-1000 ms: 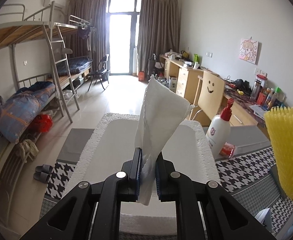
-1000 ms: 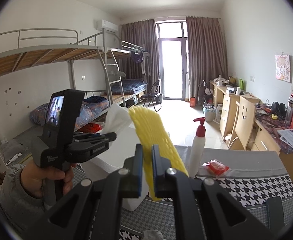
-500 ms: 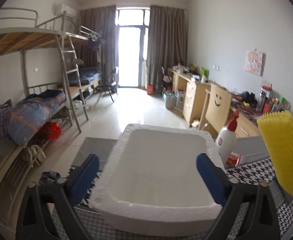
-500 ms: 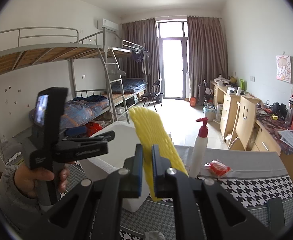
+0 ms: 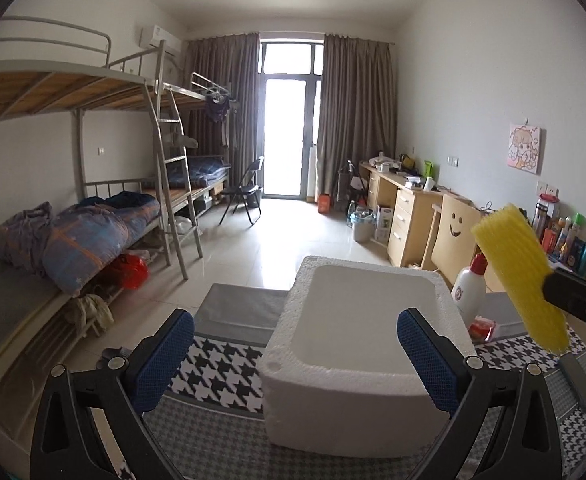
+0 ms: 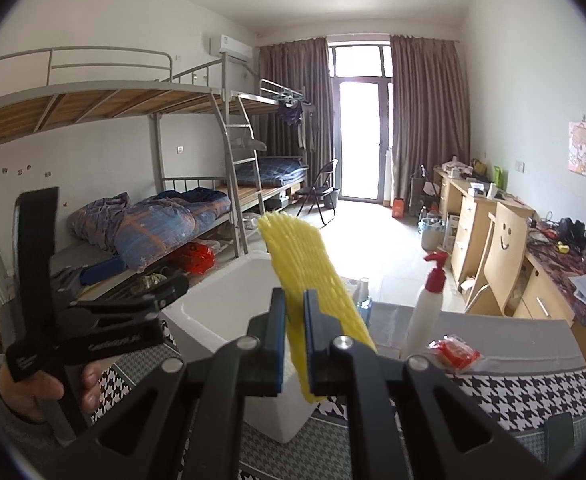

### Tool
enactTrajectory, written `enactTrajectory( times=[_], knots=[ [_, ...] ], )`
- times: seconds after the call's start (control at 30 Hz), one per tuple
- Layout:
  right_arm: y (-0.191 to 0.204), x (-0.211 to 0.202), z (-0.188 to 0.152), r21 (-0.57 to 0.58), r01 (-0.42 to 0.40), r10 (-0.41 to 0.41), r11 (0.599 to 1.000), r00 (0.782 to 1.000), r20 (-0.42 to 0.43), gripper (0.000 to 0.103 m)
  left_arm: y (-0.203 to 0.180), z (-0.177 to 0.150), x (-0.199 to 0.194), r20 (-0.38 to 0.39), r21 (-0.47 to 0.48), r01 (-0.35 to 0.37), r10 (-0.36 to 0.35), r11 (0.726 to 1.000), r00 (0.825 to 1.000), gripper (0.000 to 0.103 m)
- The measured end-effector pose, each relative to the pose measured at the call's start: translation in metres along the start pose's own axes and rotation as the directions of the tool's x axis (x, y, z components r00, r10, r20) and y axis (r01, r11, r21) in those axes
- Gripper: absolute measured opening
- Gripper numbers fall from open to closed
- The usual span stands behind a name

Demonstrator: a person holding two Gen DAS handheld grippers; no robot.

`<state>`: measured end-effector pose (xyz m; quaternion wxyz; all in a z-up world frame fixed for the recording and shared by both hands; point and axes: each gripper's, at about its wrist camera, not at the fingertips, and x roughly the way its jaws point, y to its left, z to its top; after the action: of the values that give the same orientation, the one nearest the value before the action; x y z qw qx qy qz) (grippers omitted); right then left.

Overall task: Organize soft objects
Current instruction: 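Lower the yellow foam sleeve into the foam box and open the right tool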

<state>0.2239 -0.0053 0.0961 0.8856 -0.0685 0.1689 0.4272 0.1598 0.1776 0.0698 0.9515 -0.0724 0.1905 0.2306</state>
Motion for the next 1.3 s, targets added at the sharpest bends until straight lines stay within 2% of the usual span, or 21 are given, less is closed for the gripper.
enactTrajectory(
  times=[0.7,1.3],
  knots=[
    [0.012,0.041,0.008,-0.003,-0.059,0.058,0.998,0.997,-0.056,0.011,0.023,-0.02,-0.026,0.041,-0.024,-0.092,0.092,0.996,0.995,0.102],
    [0.021,0.083,0.002,0.022,-0.086,0.088,0.996,0.98,-0.177,0.011,0.036,-0.037,-0.029,0.017,-0.041,-0.089,0.09,0.995,0.996,0.102]
  ],
)
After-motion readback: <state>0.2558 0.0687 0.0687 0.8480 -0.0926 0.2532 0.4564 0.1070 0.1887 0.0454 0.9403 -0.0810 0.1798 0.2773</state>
